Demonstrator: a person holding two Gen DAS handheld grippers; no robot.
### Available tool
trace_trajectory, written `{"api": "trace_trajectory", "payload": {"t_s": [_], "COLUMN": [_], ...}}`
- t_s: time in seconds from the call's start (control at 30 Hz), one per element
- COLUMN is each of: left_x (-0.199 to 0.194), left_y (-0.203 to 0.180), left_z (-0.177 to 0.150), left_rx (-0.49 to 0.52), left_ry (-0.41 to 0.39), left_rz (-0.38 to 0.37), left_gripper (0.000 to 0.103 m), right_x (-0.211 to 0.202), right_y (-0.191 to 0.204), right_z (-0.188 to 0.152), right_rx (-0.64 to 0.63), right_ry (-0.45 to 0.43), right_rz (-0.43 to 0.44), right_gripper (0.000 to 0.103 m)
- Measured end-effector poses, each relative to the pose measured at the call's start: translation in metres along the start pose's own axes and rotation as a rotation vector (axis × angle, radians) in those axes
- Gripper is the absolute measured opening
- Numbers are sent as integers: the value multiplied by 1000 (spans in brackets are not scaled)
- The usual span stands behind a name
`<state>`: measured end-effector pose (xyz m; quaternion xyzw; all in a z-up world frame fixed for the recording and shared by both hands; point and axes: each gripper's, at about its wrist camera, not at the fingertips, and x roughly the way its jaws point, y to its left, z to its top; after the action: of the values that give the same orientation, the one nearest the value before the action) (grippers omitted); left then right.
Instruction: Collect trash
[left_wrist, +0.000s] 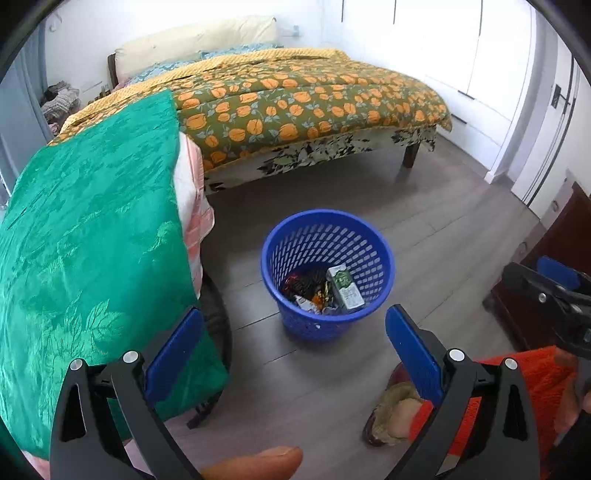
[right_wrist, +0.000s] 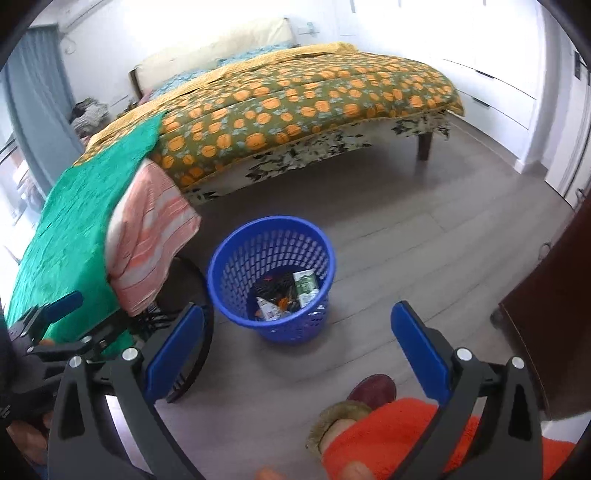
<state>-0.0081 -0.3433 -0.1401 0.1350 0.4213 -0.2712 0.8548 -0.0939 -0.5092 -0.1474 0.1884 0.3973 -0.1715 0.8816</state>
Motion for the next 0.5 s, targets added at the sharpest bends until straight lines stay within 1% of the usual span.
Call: {"api": "trace_trajectory", "payload": {"t_s": [0.17, 0.33, 0.5], "left_x": [3, 7, 10], "left_y": [3, 4, 5], "left_z": [1, 1, -1], "left_rx": [-4, -3, 2], "left_ry": [37, 65, 74], "left_rz": [-19, -20, -12], "left_gripper": [98, 98, 98], "right_x": [-2, 0, 3], "right_y": [12, 27, 35], "right_z": [-2, -7, -12], "right_rx": [-49, -124, -158], "right_ry": [14, 44, 59], "right_rz": [66, 67, 57], "right_gripper": [98, 98, 98]}}
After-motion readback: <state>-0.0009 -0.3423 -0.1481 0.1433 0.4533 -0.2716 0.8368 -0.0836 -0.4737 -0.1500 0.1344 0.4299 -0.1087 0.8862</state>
